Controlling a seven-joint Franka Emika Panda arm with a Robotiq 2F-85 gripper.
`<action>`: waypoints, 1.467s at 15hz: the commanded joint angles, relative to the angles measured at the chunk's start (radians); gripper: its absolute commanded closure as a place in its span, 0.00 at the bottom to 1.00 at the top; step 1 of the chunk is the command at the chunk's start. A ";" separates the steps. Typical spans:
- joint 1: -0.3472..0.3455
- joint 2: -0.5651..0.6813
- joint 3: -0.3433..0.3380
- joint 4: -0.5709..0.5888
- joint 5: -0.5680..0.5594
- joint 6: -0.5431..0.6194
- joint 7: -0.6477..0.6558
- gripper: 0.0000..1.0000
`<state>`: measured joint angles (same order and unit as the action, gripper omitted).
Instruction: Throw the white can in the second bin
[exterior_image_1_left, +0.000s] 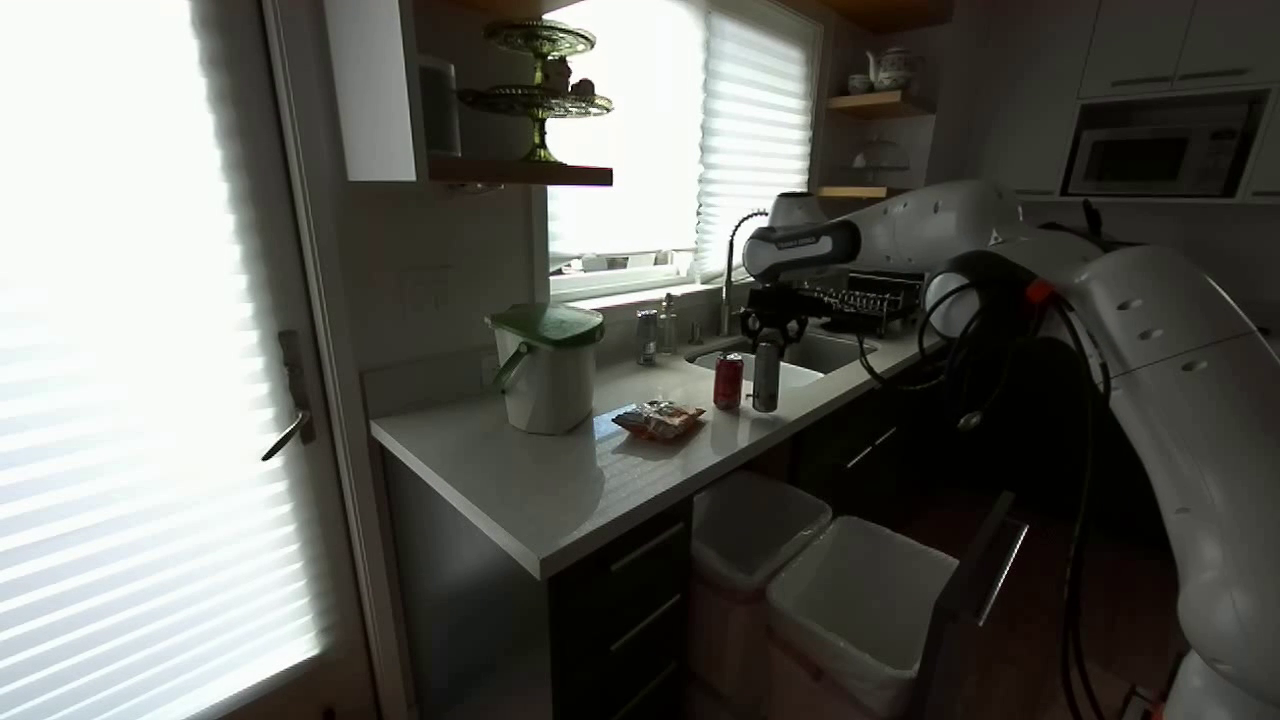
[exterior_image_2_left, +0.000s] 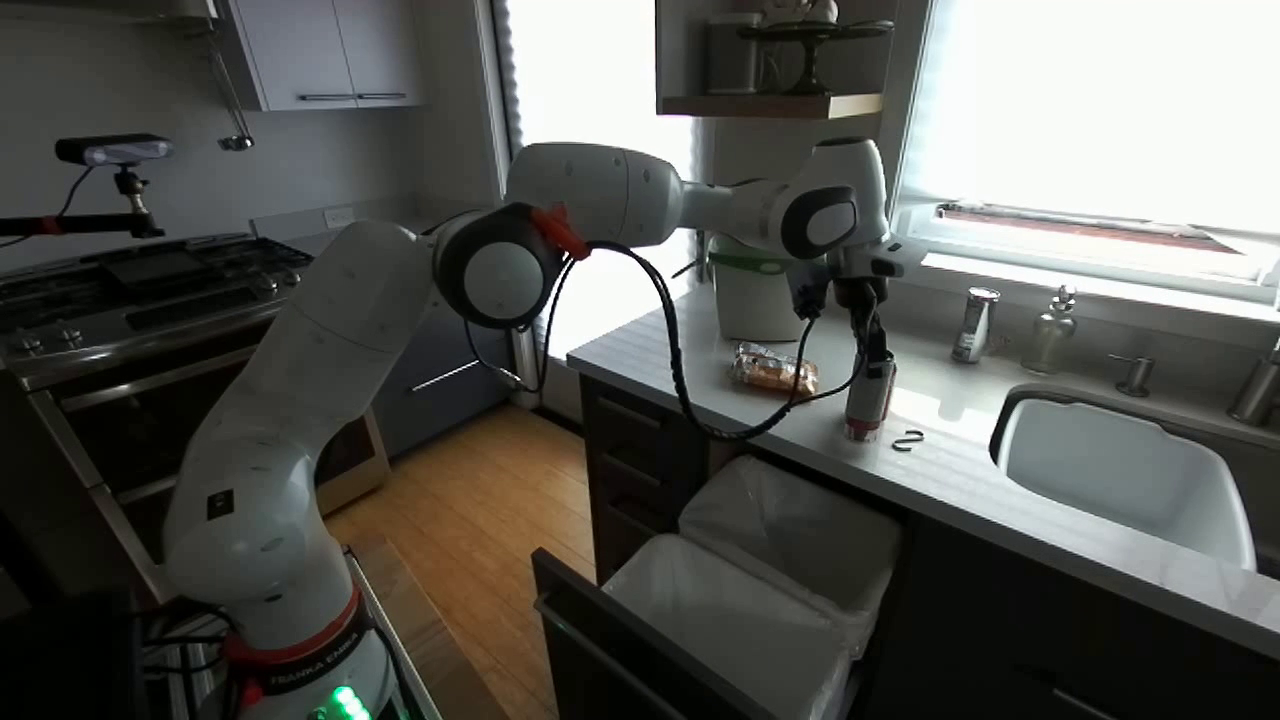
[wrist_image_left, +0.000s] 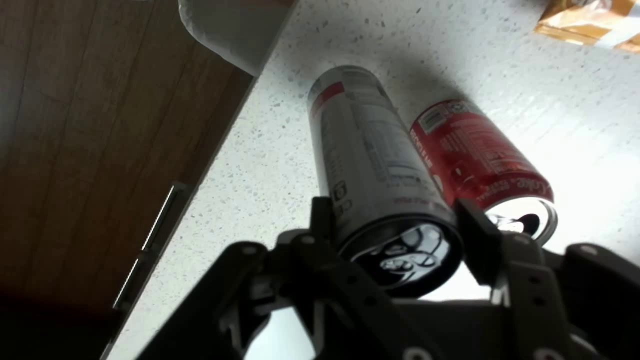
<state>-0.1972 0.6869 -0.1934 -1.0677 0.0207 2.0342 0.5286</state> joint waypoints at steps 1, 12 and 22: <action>0.016 -0.082 0.007 -0.092 -0.018 -0.026 -0.061 0.62; 0.011 -0.298 0.040 -0.520 -0.036 0.260 -0.487 0.62; -0.061 -0.447 0.112 -0.807 0.097 0.443 -0.910 0.62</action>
<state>-0.2317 0.3084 -0.1064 -1.7491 0.0648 2.4531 -0.3070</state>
